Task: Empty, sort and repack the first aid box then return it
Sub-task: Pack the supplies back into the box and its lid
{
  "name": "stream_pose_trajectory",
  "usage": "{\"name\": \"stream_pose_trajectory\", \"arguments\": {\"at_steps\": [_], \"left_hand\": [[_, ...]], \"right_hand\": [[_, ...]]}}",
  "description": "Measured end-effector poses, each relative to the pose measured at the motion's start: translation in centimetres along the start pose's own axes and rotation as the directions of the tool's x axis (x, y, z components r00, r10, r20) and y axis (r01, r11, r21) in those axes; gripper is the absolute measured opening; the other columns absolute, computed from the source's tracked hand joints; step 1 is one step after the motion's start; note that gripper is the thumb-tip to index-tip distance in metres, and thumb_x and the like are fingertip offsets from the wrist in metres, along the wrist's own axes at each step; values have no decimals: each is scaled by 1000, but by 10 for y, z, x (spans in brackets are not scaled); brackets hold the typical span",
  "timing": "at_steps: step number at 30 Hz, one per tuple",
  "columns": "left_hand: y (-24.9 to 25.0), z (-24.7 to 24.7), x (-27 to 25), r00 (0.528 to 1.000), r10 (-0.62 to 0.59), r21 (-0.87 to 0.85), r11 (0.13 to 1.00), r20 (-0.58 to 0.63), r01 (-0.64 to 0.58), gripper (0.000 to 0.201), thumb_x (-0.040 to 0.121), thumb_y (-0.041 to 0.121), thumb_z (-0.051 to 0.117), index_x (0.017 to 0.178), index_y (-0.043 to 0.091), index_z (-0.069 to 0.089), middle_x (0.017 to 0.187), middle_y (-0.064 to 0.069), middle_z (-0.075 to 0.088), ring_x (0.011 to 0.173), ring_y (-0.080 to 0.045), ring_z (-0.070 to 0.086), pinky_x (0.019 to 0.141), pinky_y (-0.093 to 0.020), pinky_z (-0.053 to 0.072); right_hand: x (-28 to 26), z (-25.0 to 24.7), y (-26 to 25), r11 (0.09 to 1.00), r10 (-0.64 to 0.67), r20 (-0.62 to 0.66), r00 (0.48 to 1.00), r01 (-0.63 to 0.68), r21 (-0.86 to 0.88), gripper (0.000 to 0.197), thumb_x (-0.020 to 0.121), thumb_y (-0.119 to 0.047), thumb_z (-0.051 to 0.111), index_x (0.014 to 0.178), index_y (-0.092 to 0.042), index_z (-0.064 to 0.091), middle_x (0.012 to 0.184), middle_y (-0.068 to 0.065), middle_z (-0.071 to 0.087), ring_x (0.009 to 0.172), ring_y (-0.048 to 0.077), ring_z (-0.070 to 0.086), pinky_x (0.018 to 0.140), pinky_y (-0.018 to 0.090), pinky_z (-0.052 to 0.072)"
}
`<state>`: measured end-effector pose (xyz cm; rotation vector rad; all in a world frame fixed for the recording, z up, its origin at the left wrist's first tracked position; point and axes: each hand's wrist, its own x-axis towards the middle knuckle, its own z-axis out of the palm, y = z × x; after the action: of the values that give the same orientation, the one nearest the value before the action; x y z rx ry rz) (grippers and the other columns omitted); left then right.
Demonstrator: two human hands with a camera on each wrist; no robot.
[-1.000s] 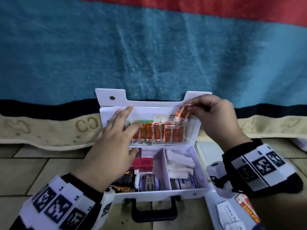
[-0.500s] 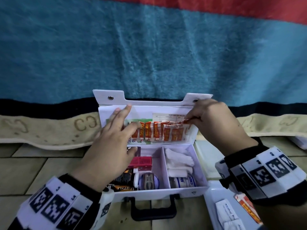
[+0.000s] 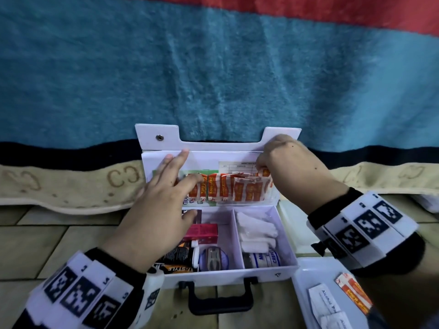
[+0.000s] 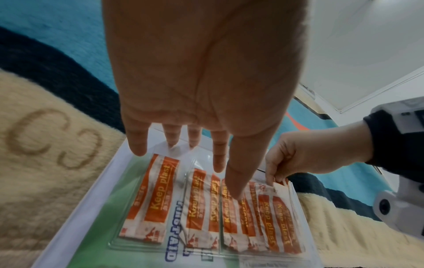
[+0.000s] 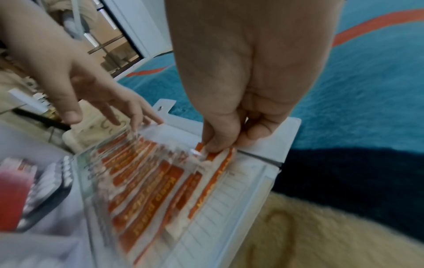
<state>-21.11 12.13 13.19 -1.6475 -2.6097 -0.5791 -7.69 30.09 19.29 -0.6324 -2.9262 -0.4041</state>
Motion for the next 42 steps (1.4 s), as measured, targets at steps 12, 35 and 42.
{"name": "stream_pose_trajectory", "arguments": {"at_steps": [12,35,42], "left_hand": [[-1,0,0,1000,-4,19,1000,13,3,62,87,34,61,139,43,28,154,17,-22,145,-9,-17,119,-43,13],[19,-9,-2,995,-92,32,995,35,91,72,86,37,63,147,31,25,159,5,-10,147,-17,-5,120,-42,11],[33,2,-32,998,-54,10,999,31,54,61,87,34,62,142,26,38,159,8,7,145,-16,17,116,-37,24]], "right_hand": [[-5,5,-12,993,5,141,990,12,-121,33,81,-5,44,107,-17,60,106,6,60,117,27,34,82,39,24],[-50,2,15,989,112,6,994,-112,94,49,86,-9,44,127,-33,51,128,-4,47,116,23,37,81,36,21],[-148,32,69,930,323,489,810,-367,-5,29,93,-20,43,106,-10,68,102,9,66,104,23,61,68,25,40]]}}
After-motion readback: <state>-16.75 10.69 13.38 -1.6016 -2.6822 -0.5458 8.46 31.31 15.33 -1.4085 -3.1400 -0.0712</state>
